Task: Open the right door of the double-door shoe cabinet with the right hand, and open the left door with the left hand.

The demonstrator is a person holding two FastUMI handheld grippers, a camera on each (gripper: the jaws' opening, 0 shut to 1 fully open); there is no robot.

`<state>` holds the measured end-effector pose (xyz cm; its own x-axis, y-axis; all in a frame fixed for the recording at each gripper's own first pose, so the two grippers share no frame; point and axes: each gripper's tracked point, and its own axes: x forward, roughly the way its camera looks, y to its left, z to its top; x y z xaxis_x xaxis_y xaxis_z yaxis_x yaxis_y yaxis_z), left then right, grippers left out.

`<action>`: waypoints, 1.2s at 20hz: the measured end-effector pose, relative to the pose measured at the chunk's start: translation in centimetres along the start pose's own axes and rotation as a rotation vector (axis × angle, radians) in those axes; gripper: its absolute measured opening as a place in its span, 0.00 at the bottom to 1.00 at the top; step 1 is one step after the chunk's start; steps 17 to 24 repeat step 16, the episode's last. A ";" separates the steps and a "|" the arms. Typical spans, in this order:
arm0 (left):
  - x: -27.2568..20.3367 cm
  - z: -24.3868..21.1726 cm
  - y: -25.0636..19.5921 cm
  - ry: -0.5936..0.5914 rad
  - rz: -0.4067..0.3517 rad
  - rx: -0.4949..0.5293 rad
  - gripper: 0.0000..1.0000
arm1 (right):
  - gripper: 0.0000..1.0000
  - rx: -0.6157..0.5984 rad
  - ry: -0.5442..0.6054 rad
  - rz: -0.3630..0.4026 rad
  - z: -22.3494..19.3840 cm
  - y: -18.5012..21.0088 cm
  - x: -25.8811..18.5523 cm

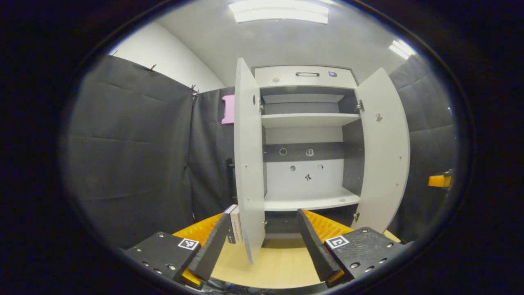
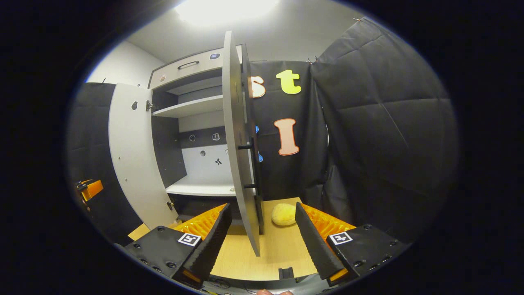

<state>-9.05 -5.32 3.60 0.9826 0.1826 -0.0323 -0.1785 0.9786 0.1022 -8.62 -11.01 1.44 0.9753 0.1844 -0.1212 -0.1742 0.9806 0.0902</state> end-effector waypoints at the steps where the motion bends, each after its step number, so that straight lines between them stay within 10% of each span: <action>1: 0.0 -0.2 -0.1 0.003 -0.003 -0.009 0.95 | 0.98 0.005 0.002 0.007 -0.2 0.4 0.3; 24: 4.4 -1.6 0.8 -0.010 -0.114 -0.097 0.96 | 0.98 -0.003 -0.075 -0.033 -0.1 6.1 3.8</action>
